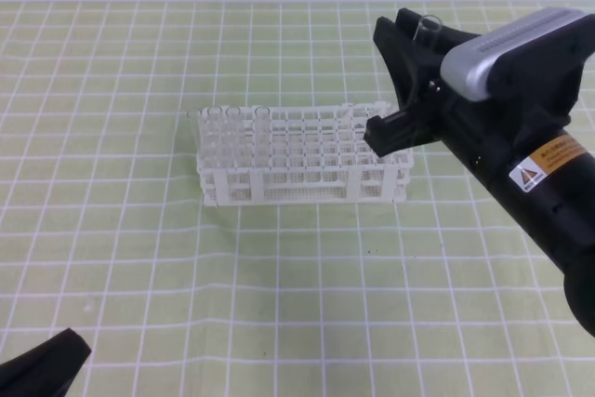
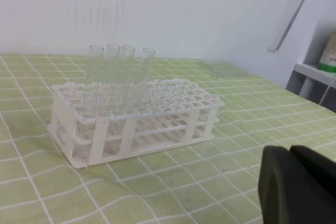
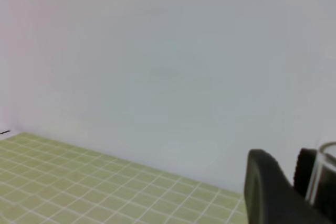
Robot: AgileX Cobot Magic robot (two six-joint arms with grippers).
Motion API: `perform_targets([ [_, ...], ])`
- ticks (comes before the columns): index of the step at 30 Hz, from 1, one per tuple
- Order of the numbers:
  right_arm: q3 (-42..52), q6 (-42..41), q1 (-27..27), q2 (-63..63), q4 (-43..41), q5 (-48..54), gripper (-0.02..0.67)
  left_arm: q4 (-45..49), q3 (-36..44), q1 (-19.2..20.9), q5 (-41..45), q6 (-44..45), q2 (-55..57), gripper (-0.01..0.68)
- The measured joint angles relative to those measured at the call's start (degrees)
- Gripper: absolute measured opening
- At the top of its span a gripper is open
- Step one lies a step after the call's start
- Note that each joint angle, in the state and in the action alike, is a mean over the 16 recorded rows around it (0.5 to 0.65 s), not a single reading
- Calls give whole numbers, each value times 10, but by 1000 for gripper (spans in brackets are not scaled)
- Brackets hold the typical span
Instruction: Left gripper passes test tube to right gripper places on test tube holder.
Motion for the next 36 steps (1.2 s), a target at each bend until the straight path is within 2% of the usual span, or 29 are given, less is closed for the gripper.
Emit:
perform_targets([
  [24, -2, 30, -4, 8, -31, -24, 85, -1, -1, 0, -1, 0, -1, -2],
  [36, -67, 47, -4, 58, -65, -6, 85, -1, -1, 0, 0, 0, -1, -2],
])
